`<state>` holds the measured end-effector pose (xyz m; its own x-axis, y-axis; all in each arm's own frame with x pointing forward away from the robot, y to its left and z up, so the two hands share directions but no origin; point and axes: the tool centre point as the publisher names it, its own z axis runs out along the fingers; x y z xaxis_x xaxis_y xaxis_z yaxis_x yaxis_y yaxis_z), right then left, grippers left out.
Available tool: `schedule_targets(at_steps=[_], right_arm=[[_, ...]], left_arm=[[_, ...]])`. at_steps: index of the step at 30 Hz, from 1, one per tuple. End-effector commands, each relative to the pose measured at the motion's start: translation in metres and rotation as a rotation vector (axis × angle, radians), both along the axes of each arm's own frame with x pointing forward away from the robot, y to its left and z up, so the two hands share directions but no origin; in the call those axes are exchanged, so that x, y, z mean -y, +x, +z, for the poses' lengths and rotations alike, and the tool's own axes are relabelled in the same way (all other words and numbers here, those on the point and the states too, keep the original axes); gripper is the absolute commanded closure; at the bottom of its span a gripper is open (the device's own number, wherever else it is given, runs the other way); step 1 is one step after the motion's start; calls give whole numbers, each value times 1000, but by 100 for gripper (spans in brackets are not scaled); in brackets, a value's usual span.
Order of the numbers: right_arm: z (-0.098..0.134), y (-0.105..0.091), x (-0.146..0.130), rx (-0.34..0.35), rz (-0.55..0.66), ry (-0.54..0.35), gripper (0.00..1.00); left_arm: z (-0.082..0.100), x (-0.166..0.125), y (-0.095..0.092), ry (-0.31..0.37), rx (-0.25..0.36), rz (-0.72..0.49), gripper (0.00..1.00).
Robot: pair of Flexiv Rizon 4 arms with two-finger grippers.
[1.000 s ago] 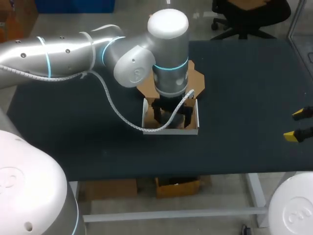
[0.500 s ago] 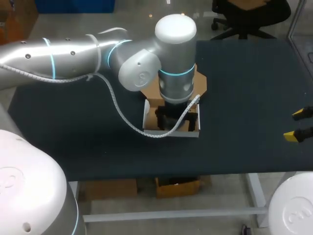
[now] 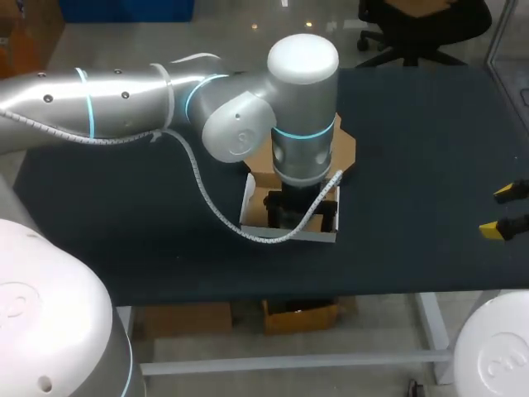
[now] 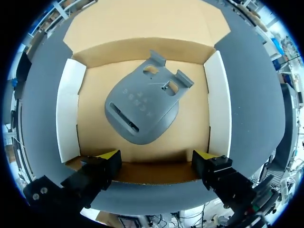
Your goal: Assemble the packaging by folding the flat box into shape, placing the metal phone stand inside, and closing the box properly
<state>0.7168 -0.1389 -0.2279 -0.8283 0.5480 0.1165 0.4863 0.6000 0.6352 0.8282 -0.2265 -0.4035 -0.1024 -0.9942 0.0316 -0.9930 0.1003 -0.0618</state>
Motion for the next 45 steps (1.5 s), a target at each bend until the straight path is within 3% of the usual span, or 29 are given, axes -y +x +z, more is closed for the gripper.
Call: schedule_targets(at_steps=[1,22,32,37,45], right_arm=[[1,-1,1,2,2,3,0],[1,-1,1,2,2,3,0],[1,-1,1,2,2,3,0],[1,-1,1,2,2,3,0],[1,-1,1,2,2,3,0]], left_arm=[[1,1,-11,5,11,11,0],[-2,8,-45,9,-10,109,0],[4,3,-48,8,2,140,0],[14,-4,-47,-8,46,124,0],[47,-23,-41,-60,144,35,0]])
